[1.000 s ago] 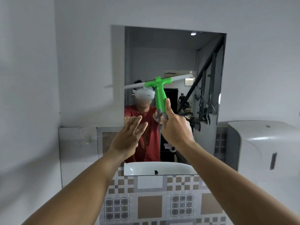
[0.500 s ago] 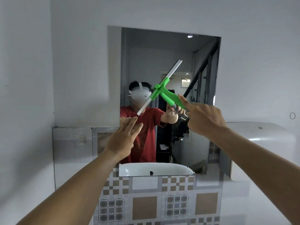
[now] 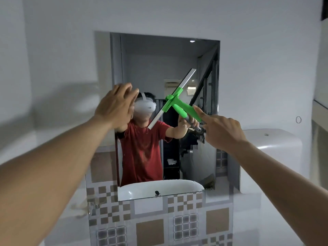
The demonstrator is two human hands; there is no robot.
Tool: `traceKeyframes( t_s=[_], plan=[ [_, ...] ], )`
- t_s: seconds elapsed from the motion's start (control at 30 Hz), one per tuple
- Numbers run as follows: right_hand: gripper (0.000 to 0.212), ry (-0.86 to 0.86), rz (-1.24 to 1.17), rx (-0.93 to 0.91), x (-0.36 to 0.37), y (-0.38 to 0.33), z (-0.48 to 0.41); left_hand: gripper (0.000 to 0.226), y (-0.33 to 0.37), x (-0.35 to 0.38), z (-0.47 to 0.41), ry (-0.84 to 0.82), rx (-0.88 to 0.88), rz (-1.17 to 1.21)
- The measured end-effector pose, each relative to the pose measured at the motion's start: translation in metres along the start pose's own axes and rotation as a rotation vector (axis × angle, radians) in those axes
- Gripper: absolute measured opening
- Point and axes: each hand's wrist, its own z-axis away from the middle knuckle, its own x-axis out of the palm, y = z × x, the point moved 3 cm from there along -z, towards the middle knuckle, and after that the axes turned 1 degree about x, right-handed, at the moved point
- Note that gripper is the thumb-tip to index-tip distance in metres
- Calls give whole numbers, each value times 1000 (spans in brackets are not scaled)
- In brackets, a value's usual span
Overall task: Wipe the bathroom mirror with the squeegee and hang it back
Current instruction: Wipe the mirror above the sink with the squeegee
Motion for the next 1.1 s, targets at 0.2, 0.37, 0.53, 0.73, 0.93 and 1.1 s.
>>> traceKeyframes(
  t_s=[0.2,0.37,0.53,0.73,0.93,1.1],
  plan=[
    [82,2,-138,94,20,3,22,79,-19,-11,-30,-81,29,-44],
    [75,-56,-312,238,38,-16,46,84,-21,-12,-29,-113,-6,-8],
    [82,-27,-700,378,58,-83,61,75,-27,-19,-32,-128,10,-8],
    [73,-24,-1086,612,61,-159,62,59,-35,-29,-40,-140,27,16],
    [75,-52,-993,465,77,-215,73,52,-42,-26,-42,-140,22,-26],
    [74,-21,-842,299,84,-209,80,51,-42,-27,-43,-139,13,-20]
  ],
)
